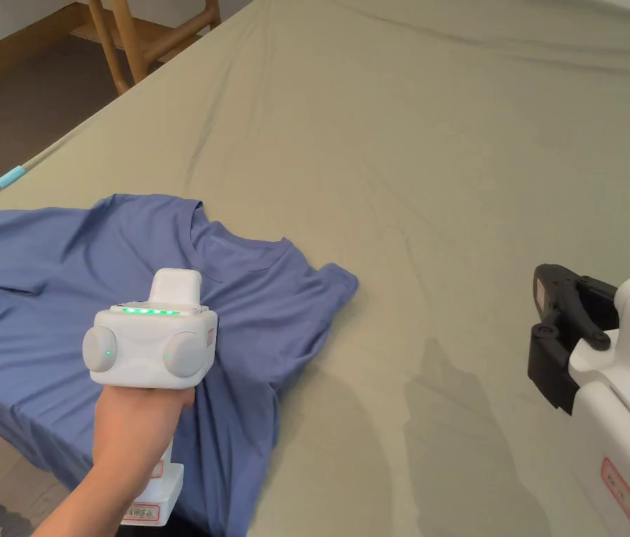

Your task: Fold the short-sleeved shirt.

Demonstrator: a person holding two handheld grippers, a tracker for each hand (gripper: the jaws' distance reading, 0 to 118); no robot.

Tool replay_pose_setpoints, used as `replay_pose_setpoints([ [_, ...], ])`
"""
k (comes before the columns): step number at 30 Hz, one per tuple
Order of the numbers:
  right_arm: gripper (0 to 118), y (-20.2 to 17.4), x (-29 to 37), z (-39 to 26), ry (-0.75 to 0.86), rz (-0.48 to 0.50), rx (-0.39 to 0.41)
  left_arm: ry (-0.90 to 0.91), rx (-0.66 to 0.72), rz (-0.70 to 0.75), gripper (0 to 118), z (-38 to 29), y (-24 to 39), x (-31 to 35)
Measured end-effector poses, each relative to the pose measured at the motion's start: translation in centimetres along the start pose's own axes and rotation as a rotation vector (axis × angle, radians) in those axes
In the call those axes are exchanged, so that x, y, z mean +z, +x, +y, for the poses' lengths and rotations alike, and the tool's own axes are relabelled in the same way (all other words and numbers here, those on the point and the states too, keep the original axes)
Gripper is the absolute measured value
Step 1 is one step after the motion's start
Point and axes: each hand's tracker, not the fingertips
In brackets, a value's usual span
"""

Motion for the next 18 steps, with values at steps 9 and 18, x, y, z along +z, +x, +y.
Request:
replay_pose_setpoints([
  [9, 0, 2.0, 5.2, 0.9, 0.084, -0.046, -0.014, 0.202, 0.181, -0.120, 1, 1.3, -3.1, 9.1],
  [18, 0, 3.6, 11.1, 2.0, 0.210, -0.114, -0.027, 0.505, 0.371, -0.320, 1, 4.2, -6.0, 23.6],
])
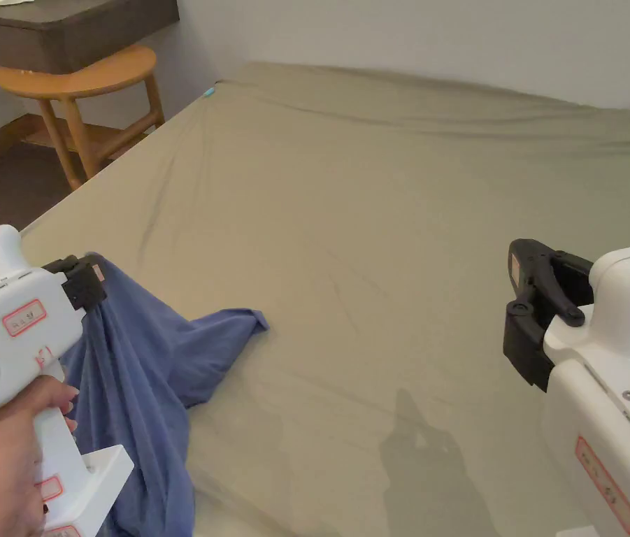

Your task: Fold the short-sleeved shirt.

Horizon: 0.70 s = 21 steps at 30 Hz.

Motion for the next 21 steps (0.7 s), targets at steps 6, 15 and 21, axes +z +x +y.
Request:
replay_pose_setpoints([
  [6, 0, 2.2, 2.6, 0.4, 0.036, -0.044, -0.028, 0.260, -0.089, -0.189, 1, 6.3, 7.6, 6.8],
  [15, 0, 6.8, 6.1, 0.3, 0.070, -0.167, -0.067, 0.337, -0.271, -0.416, 1, 12.4, 20.9, 8.3],
  [21, 0, 10.2, 8.4, -0.2, 0.067, -0.292, -0.085, 0.249, -0.380, -0.618, 1, 11.4, 30.9, 5.6],
])
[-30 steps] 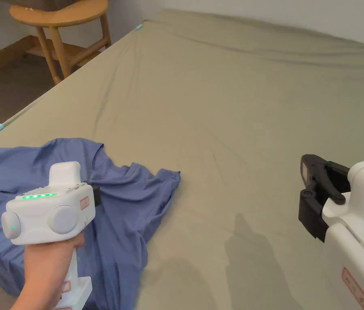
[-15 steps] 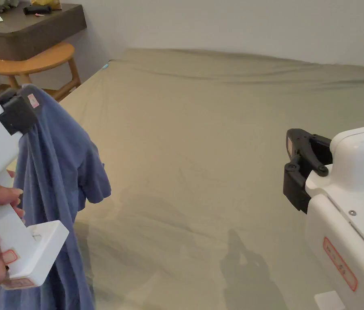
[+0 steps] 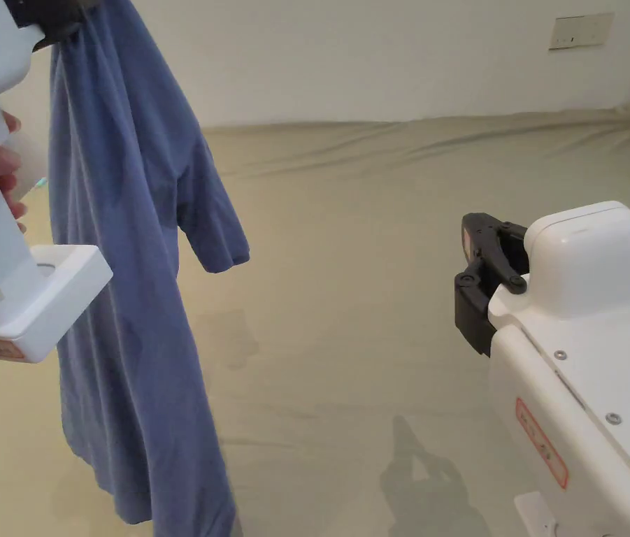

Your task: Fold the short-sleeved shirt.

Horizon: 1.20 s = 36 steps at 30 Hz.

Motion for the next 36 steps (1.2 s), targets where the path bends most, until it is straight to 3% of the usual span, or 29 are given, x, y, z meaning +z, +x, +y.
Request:
replay_pose_setpoints([
  [5, 0, 3.5, 0.8, -0.3, -0.016, -0.103, -0.018, -0.061, 0.002, -0.128, 1, -2.2, 5.6, -6.2],
  [11, 0, 8.1, 0.3, -2.5, -0.068, -0.200, -0.031, -0.217, -0.052, -0.198, 1, -9.4, 11.9, -12.7],
  [19, 0, 11.4, -1.4, -6.5, -0.165, -0.246, -0.070, -0.737, -0.108, -0.201, 1, -30.2, 15.8, -20.3],
  [24, 0, 12.2, -2.0, -8.3, -0.226, -0.250, -0.068, -1.018, -0.179, -0.180, 1, -43.3, 15.8, -19.2],
  [27, 0, 12.3, -2.1, -8.9, -0.249, -0.244, -0.053, -1.050, -0.147, -0.138, 3, -46.2, 14.8, -17.2],
  [29, 0, 12.2, -2.3, -9.2, -0.262, -0.241, -0.044, -0.937, -0.082, -0.156, 15, -45.1, 14.1, -16.0],
  [30, 0, 12.1, -2.3, -9.2, -0.267, -0.238, -0.042, -0.939, -0.069, -0.190, 34, -44.4, 13.8, -15.9],
  [31, 0, 11.9, -2.5, -9.2, -0.272, -0.234, -0.040, -0.965, -0.049, -0.234, 66, -43.9, 13.5, -15.8],
  [32, 0, 11.8, -2.5, -9.2, -0.273, -0.231, -0.038, -0.971, -0.052, -0.243, 88, -43.4, 13.2, -15.7],
  [33, 0, 11.5, -2.6, -9.0, -0.271, -0.226, -0.032, -0.966, -0.067, -0.231, 102, -42.4, 13.2, -15.3],
  [34, 0, 11.2, -2.6, -8.8, -0.266, -0.219, -0.023, -0.914, -0.100, -0.215, 107, -41.2, 12.8, -14.9],
  [36, 0, 10.7, -2.7, -8.1, -0.254, -0.209, -0.005, -0.808, -0.112, -0.183, 107, -38.3, 11.9, -13.6],
])
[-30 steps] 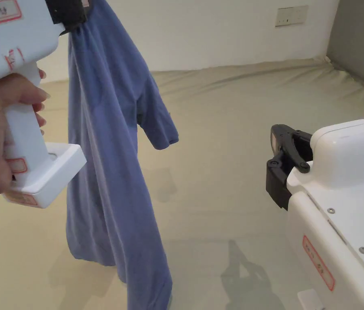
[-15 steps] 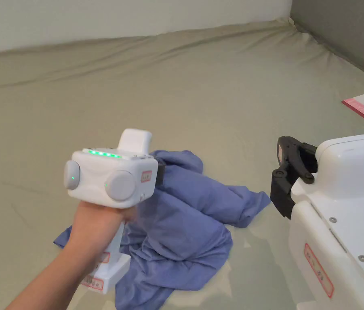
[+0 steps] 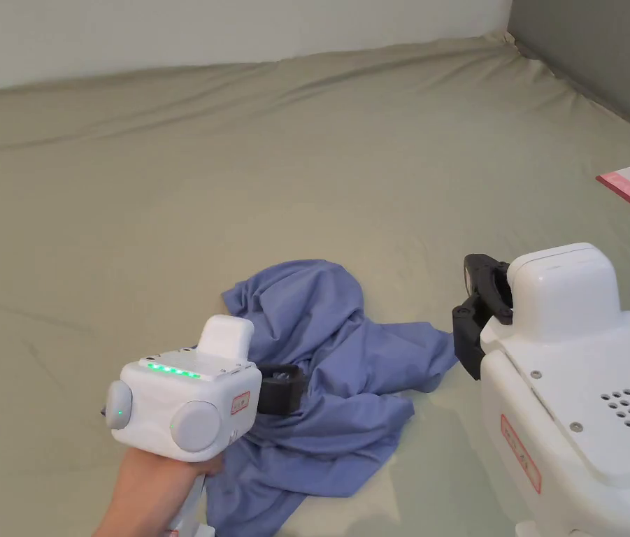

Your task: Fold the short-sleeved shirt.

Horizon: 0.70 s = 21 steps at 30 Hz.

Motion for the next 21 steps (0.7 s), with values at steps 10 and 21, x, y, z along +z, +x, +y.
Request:
replay_pose_setpoints([
  [10, 0, -4.7, 2.9, 5.2, 0.132, 0.063, 0.064, 0.511, 0.117, 0.154, 107, 4.3, -1.3, 19.9],
  [21, 0, -10.0, 6.0, 7.8, 0.236, 0.124, 0.086, 0.683, 0.088, 0.370, 0, 1.8, 2.2, 26.3],
])
